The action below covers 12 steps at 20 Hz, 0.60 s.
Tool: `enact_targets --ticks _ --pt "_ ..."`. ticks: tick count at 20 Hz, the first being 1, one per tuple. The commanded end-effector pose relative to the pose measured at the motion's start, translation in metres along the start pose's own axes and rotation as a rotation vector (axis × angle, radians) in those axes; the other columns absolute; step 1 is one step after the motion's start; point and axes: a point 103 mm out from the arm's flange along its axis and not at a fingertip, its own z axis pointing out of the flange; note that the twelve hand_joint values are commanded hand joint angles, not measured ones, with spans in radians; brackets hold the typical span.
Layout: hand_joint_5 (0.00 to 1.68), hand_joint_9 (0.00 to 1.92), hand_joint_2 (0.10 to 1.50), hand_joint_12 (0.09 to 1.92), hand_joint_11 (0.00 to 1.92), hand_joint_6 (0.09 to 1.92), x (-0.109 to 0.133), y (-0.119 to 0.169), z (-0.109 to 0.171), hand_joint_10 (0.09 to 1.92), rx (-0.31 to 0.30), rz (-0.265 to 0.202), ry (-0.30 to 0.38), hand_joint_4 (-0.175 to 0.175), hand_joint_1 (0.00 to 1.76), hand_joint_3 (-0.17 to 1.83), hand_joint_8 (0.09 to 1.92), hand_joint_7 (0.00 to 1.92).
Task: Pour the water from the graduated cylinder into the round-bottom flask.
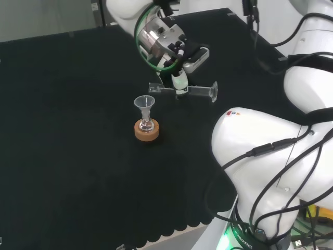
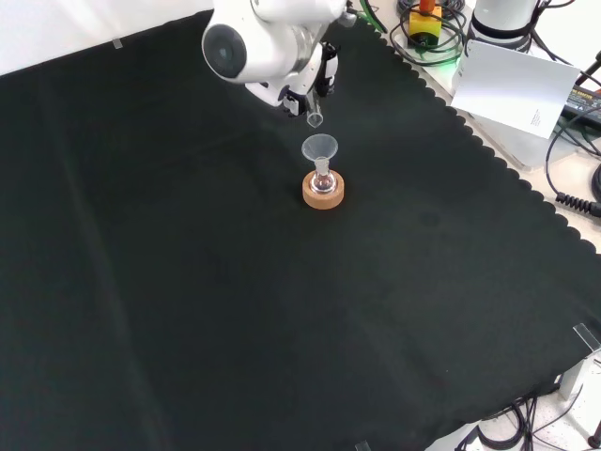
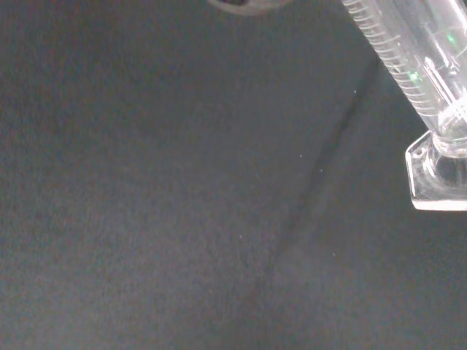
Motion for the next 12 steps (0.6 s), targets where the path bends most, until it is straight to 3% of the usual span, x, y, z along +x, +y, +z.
enact_targets --ticks 1,12 --pt "0.98 1.14 1.08 0.87 1.06 0.98 -0.024 -0.002 0.004 0.82 -0.155 -0.133 0.141 -0.175 1.38 0.00 1.08 0.89" --pt "0.98 1.14 1.08 0.88 1.06 0.98 -0.045 0.005 -0.001 0.82 -0.361 -0.251 0.293 -0.175 1.38 0.00 1.09 0.89"
